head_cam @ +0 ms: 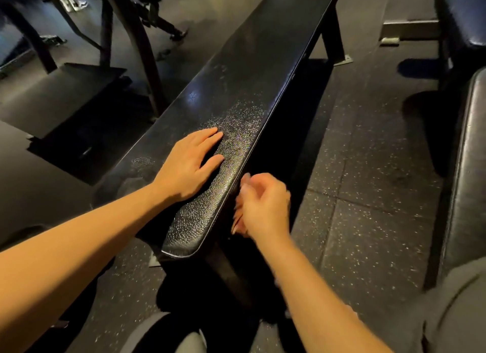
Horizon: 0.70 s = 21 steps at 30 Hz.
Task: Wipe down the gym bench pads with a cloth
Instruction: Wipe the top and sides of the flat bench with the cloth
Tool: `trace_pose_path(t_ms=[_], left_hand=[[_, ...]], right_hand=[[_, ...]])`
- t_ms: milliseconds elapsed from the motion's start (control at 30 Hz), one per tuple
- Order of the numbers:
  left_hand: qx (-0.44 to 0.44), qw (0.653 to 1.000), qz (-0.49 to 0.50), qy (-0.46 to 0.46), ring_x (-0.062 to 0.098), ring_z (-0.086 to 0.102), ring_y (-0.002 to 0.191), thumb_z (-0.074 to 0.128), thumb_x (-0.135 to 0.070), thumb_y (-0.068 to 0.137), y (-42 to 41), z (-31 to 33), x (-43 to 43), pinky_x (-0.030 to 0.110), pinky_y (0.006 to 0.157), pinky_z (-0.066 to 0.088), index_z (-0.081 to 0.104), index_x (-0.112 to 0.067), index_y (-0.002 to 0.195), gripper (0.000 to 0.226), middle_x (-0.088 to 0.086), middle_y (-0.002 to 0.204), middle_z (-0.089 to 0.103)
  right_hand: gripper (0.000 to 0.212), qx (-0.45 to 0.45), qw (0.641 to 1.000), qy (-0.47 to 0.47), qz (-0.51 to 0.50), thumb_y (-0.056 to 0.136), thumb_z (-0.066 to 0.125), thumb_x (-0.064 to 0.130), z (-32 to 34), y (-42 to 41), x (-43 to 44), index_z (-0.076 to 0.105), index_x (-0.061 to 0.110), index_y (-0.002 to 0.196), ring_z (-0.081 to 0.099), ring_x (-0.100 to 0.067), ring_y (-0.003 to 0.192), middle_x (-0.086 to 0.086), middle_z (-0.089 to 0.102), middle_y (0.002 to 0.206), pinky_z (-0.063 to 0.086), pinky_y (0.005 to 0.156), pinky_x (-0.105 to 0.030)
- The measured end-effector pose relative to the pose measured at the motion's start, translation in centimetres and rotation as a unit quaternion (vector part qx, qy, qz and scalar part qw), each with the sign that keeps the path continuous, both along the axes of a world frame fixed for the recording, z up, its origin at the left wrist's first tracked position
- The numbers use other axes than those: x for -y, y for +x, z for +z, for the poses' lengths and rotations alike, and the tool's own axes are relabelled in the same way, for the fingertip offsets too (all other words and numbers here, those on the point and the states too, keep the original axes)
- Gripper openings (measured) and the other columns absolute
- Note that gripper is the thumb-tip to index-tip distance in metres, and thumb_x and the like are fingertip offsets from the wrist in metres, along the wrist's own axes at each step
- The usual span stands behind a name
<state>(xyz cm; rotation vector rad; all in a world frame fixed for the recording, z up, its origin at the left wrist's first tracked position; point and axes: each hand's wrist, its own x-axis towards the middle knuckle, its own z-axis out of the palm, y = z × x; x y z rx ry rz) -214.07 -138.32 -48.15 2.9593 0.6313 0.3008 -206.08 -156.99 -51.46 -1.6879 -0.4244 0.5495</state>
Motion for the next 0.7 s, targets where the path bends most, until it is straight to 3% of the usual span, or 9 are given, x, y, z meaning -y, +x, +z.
trace_pose_path(t_ms=[133,200,267,300,367,400,500,600,700], left_hand=[[-0.002,1.000,0.001,-0.002,0.019,0.035,0.148,0.034,-0.055,0.103,-0.1,-0.1,-0.1,0.045,0.122,0.028,0.040,-0.019,0.156,0.064,0.002,0.160,0.040],[0.002,1.000,-0.001,0.001,0.019,0.035,0.148,0.034,-0.054,0.103,0.0,-0.2,-0.2,0.044,0.122,0.028,0.041,-0.019,0.156,0.064,0.001,0.160,0.041],[0.008,1.000,-0.001,0.001,0.017,0.035,0.148,0.035,-0.054,0.103,0.0,-0.3,-0.2,0.042,0.122,0.028,0.041,-0.019,0.156,0.063,0.000,0.160,0.040],[0.010,1.000,-0.001,0.000,0.017,0.034,0.148,0.035,-0.054,0.103,0.0,-0.3,-0.2,0.041,0.122,0.028,0.041,-0.020,0.156,0.063,0.000,0.160,0.040],[0.012,1.000,-0.003,0.001,0.017,0.035,0.148,0.036,-0.054,0.103,0.0,-0.3,-0.3,0.041,0.122,0.028,0.041,-0.020,0.155,0.062,0.000,0.160,0.041],[0.011,1.000,-0.004,0.001,0.017,0.035,0.148,0.036,-0.054,0.103,0.0,-0.3,-0.3,0.042,0.122,0.028,0.041,-0.020,0.155,0.062,0.000,0.160,0.041],[0.007,1.000,-0.003,0.002,0.017,0.035,0.148,0.035,-0.054,0.104,0.0,-0.4,-0.1,0.043,0.122,0.028,0.040,-0.020,0.156,0.062,0.000,0.160,0.040],[0.012,1.000,-0.003,0.000,0.018,0.035,0.147,0.035,-0.054,0.103,0.1,-0.3,0.0,0.041,0.122,0.028,0.041,-0.019,0.155,0.063,0.000,0.160,0.041],[0.007,1.000,-0.001,-0.004,0.018,0.034,0.148,0.034,-0.054,0.103,0.2,-0.1,0.1,0.042,0.122,0.027,0.041,-0.019,0.155,0.064,0.001,0.160,0.041]], right_hand=[[0.010,0.031,0.996,0.014,0.077,0.089,0.062,0.022,-0.4,-5.4,3.4,0.069,0.021,0.081,0.069,-0.005,0.079,0.010,0.072,0.079,0.057,0.077,-0.032],[0.011,0.064,0.997,-0.012,0.042,0.087,0.061,0.020,-0.7,-1.2,0.5,0.071,0.022,0.083,0.068,-0.005,0.072,0.008,0.072,0.078,0.055,0.073,-0.024],[0.011,0.105,0.994,-0.037,0.015,0.090,0.063,0.017,-0.3,2.9,-1.6,0.073,0.019,0.084,0.063,-0.004,0.069,0.004,0.074,0.079,0.045,0.068,-0.007],[0.012,0.111,0.993,-0.025,0.017,0.092,0.062,0.021,-0.6,3.4,-1.8,0.071,0.021,0.085,0.063,-0.004,0.068,0.005,0.073,0.079,0.048,0.070,-0.008],[0.013,0.101,0.994,-0.022,0.034,0.091,0.057,0.031,-1.1,0.5,-0.5,0.066,0.025,0.084,0.066,-0.012,0.068,0.007,0.068,0.076,0.058,0.069,-0.032],[0.012,0.101,0.993,-0.025,0.050,0.091,0.057,0.031,-1.2,-2.1,0.9,0.065,0.026,0.083,0.066,-0.013,0.070,0.008,0.067,0.076,0.055,0.069,-0.033],[0.007,0.118,0.990,-0.020,0.070,0.089,0.065,0.022,-0.4,-5.3,3.4,0.069,0.024,0.083,0.063,-0.005,0.077,0.011,0.067,0.080,0.044,0.070,-0.020],[0.010,0.149,0.986,-0.075,0.019,0.091,0.065,0.022,-0.1,1.1,-0.6,0.070,0.018,0.082,0.067,-0.016,0.079,0.005,0.071,0.078,0.035,0.065,-0.023],[0.013,0.142,0.987,-0.072,-0.019,0.094,0.064,0.021,-0.5,5.8,-3.2,0.069,0.019,0.083,0.070,-0.017,0.084,0.008,0.068,0.076,0.037,0.059,-0.009]])
